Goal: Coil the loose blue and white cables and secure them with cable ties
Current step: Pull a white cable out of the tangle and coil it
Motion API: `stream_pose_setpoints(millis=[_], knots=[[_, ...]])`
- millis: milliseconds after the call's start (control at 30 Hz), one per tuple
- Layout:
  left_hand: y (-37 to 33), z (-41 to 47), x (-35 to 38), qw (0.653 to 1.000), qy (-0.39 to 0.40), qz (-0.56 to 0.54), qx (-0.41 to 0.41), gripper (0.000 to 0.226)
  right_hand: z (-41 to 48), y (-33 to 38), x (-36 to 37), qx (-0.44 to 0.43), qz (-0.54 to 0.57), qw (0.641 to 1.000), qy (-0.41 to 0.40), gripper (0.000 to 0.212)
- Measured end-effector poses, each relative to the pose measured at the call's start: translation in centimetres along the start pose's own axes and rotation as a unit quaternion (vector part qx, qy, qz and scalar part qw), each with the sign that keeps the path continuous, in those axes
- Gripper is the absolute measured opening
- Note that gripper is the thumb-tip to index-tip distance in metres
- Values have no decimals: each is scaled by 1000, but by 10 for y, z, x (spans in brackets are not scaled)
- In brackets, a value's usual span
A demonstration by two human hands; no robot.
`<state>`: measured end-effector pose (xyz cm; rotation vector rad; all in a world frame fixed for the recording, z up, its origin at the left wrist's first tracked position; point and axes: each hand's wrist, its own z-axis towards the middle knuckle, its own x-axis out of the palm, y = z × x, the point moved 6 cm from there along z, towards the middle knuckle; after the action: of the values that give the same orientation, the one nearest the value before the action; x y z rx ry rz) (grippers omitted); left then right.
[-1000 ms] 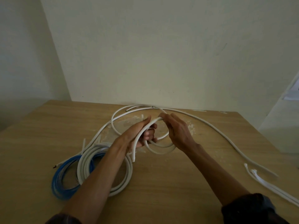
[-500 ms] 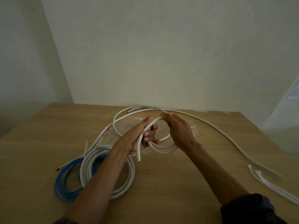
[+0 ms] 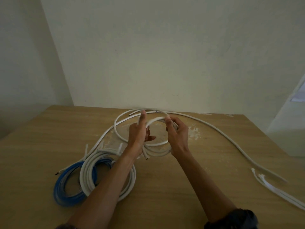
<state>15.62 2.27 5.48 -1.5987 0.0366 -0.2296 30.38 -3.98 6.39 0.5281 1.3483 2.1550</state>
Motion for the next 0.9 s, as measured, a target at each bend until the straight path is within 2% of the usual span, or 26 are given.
stream_pose_setpoints(millis=[67, 200, 233, 267, 300, 333, 367, 433, 467, 533, 633, 767, 833, 900], knots=[[-2, -1, 4, 999, 48, 8, 0, 68, -3, -5, -2, 31, 14, 999, -28, 23], [1, 1, 4, 994, 88, 60, -7, 82, -14, -13, -3, 51, 11, 998, -47, 27], [0, -1, 3, 993, 101, 61, -26, 90, -14, -14, -3, 42, -7, 999, -28, 28], [1, 1, 6, 989, 120, 82, -34, 112, -14, -12, -5, 16, -52, 999, -3, 30], [-1, -1, 10, 983, 148, 97, -46, 73, -12, -10, -8, -26, -119, 992, 20, 31], [1, 1, 15, 977, 167, 122, -42, 105, -11, -7, -9, -78, -188, 978, 39, 32], [-5, -3, 17, 967, 179, 174, -39, 76, -12, -3, -9, -132, -235, 961, 58, 33], [-15, -10, 31, 952, 209, 221, -19, 87, -16, 3, -5, -226, -281, 927, 103, 47], [-20, -13, 36, 947, 221, 231, -18, 111, -18, 2, -2, -274, -304, 905, 120, 55], [-37, -22, 44, 940, 212, 269, 9, 95, -23, -1, 2, -341, -352, 862, 131, 59], [-43, -26, 49, 917, 234, 317, 58, 83, -24, -2, 2, -363, -376, 846, 102, 50], [-25, -10, 41, 895, 228, 379, 64, 88, -31, 1, 11, -376, -453, 803, 90, 32], [-22, -10, 40, 885, 228, 399, 83, 71, -31, -5, 7, -371, -496, 782, 69, 31], [-20, -8, 40, 883, 210, 407, 106, 68, -29, -13, 2, -368, -519, 769, 58, 34]])
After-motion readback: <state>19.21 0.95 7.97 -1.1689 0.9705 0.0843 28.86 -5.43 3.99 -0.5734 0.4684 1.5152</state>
